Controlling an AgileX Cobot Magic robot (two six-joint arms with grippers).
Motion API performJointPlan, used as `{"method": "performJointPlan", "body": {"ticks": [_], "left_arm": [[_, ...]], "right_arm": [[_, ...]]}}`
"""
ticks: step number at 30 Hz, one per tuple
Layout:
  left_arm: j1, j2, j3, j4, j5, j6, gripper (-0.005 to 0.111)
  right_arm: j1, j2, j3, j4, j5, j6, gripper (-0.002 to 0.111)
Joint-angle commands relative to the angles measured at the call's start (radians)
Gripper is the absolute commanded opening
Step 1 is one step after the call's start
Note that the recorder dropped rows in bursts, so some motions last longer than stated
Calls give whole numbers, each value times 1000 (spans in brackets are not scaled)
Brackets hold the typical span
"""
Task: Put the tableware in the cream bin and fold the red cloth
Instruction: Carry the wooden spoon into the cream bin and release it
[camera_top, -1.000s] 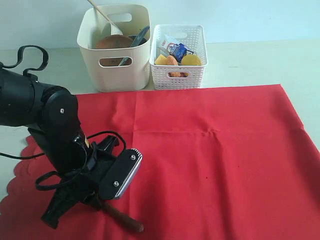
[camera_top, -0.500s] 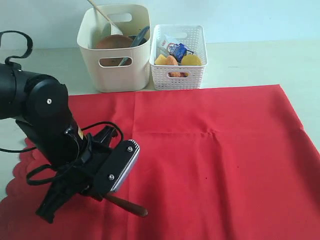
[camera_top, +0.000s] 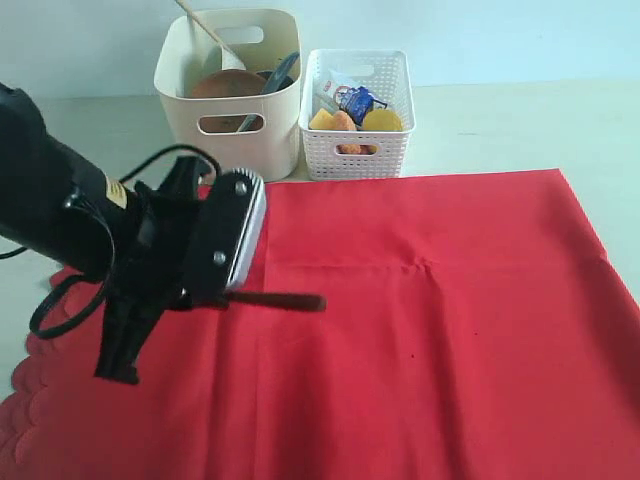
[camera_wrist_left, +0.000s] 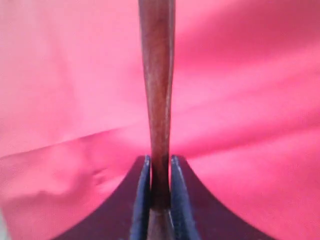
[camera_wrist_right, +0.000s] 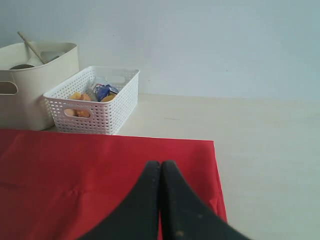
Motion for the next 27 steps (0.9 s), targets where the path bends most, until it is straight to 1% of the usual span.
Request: {"method": "performJointPlan", "body": {"ticks": [1, 3, 6, 10, 12, 15, 18, 21, 27], "left_arm": [[-5, -81, 4, 1, -144, -236, 0], [-2, -107, 4, 1, -200, -314, 0], [25, -136, 4, 1, -316, -424, 0], [102, -159, 4, -26, -505, -509, 0], [152, -156, -10, -55, -583, -563, 0], [219, -136, -48, -113, -666, -650, 0], [267, -101, -92, -123, -736, -788, 0], [295, -48, -144, -123, -794, -914, 0], [301, 89, -264, -119, -886, -1021, 0]], "right_arm": [[-5, -6, 5, -2, -6, -5, 0], [-5, -6, 5, -2, -6, -5, 0], [-5, -6, 5, -2, -6, -5, 0], [-5, -6, 5, -2, -6, -5, 0], [-5, -6, 5, -2, -6, -5, 0], [-5, -6, 5, -2, -6, -5, 0], [-5, -6, 5, -2, -6, -5, 0], [-5, -6, 5, -2, -6, -5, 0], [-5, -6, 5, -2, -6, -5, 0]]}}
